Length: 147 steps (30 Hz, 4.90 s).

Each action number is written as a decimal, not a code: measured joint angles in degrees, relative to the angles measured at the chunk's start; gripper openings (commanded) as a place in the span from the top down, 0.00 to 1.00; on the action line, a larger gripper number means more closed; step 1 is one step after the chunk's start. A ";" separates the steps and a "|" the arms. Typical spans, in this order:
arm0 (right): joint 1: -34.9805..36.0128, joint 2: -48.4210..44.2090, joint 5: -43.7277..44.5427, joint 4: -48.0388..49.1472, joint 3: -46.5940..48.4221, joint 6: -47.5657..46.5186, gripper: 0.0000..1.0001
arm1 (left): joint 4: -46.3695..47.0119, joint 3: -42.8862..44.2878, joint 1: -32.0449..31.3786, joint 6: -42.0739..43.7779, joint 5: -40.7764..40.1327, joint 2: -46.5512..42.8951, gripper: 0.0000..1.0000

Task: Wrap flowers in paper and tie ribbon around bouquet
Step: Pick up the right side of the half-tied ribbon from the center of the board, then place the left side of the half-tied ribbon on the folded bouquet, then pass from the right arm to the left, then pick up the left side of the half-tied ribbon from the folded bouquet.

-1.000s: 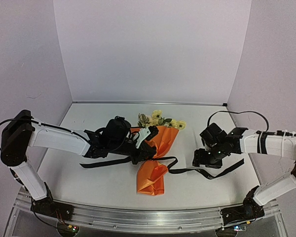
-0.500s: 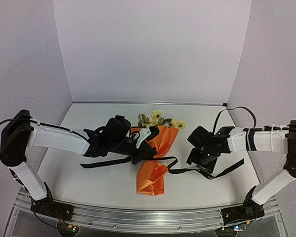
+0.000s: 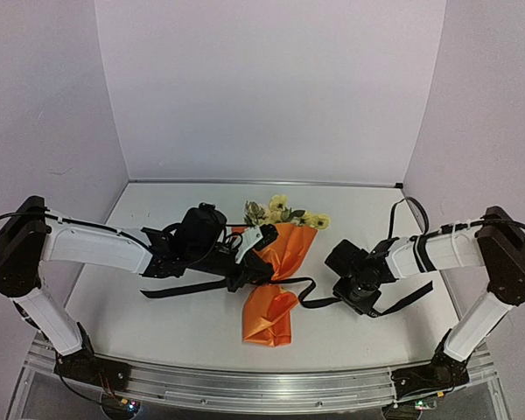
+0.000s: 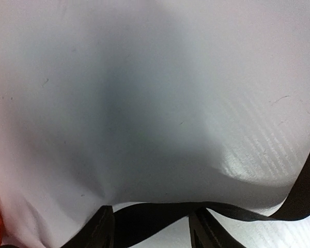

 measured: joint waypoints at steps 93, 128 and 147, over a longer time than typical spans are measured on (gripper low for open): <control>-9.79 9.55 -60.83 -25.51 54.59 -64.71 1.00 | 6.52 10.30 10.39 14.75 10.73 8.88 0.36; -9.36 6.86 -52.12 -27.67 48.96 -69.24 0.70 | 11.57 23.11 9.32 3.23 18.23 23.11 1.00; -3.93 -5.64 -29.43 -25.09 30.84 -60.78 0.32 | -17.87 33.31 14.06 -7.59 1.10 16.94 1.00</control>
